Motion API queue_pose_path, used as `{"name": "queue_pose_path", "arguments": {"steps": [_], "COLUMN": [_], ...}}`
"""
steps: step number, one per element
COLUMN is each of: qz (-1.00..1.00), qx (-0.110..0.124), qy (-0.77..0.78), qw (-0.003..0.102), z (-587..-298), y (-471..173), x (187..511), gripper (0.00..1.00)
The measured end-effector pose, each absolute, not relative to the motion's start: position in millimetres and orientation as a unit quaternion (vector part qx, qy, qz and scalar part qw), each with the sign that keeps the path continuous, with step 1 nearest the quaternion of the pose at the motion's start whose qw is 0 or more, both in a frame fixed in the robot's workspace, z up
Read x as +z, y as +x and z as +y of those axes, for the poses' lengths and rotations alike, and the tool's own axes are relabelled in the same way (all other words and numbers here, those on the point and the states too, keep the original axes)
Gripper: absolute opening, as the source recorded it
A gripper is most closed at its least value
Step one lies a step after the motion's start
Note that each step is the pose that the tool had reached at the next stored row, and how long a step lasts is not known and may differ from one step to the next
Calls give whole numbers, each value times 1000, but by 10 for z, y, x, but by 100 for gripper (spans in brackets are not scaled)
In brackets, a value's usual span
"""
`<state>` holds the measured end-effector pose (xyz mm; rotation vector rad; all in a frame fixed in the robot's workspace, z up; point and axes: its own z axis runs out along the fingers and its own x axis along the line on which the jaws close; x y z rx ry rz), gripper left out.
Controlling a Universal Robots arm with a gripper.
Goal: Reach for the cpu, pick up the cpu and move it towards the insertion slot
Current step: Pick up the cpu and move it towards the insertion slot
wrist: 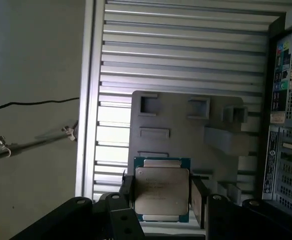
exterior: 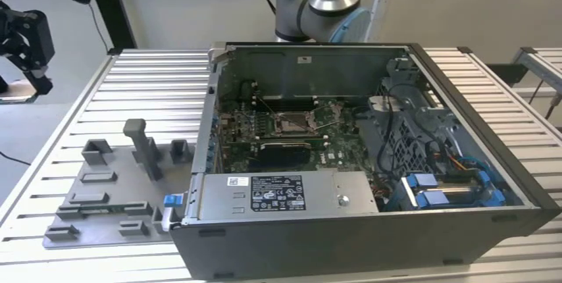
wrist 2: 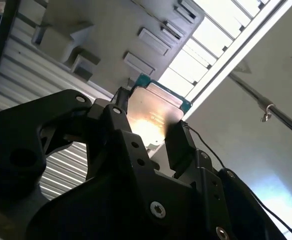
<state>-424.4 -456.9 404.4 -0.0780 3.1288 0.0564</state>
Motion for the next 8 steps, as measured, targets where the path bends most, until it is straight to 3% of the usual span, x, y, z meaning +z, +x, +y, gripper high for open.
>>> {"name": "queue_pose_path", "arguments": {"steps": [8], "qz": [1000], "qx": [18], "qy": [-25], "qw": [6], "z": [-4569], "y": [-3913], "x": [4044], "gripper": [0]}}
